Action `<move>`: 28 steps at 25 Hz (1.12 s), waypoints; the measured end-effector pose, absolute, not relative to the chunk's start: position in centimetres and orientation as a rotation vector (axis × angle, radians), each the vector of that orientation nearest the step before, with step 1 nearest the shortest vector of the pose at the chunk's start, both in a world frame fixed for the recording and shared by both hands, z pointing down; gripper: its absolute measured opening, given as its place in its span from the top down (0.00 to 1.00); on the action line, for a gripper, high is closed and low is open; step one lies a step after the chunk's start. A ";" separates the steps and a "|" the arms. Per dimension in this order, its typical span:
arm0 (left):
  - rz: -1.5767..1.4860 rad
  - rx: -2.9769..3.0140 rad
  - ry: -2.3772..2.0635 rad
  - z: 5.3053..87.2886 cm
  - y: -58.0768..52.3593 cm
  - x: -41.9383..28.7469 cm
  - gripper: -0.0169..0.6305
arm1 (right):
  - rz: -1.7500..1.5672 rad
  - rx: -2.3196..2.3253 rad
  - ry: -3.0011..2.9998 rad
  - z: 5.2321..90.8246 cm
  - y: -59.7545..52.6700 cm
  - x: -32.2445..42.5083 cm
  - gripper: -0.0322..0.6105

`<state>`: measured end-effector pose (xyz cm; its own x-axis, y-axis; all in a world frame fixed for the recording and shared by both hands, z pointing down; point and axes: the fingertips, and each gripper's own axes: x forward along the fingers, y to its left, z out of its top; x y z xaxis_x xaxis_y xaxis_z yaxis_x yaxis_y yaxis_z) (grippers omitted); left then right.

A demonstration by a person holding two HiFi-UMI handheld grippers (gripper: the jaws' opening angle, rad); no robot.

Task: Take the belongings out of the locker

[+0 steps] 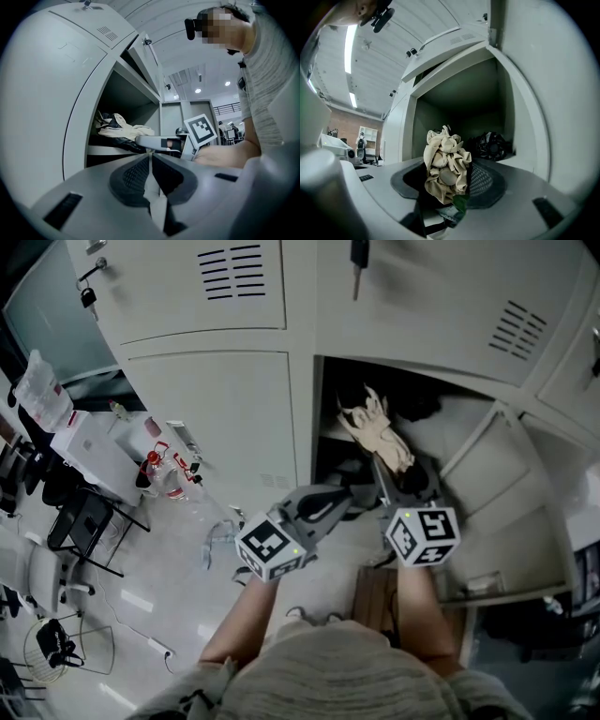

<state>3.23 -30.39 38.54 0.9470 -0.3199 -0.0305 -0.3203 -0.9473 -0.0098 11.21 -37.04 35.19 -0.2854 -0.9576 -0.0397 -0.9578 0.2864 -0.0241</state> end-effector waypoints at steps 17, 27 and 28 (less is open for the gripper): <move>0.005 -3.093 0.493 38.4 -28.9 4.1 0.96 | -0.308 -1.490 2.326 36.1 -31.0 11.1 0.61; -0.029 -3.086 0.513 38.8 -28.0 3.3 0.96 | -0.440 -1.307 2.302 37.0 -28.6 10.2 0.61; -0.034 -3.087 0.515 38.8 -27.9 3.3 0.96 | -0.448 -1.289 2.302 37.1 -28.4 10.0 0.61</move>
<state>3.29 -27.94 38.84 0.9456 -0.3247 0.0191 -0.3245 -0.9458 -0.0155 10.03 -28.37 37.09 -0.4543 -0.8598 -0.2333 -0.7093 0.5075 -0.4892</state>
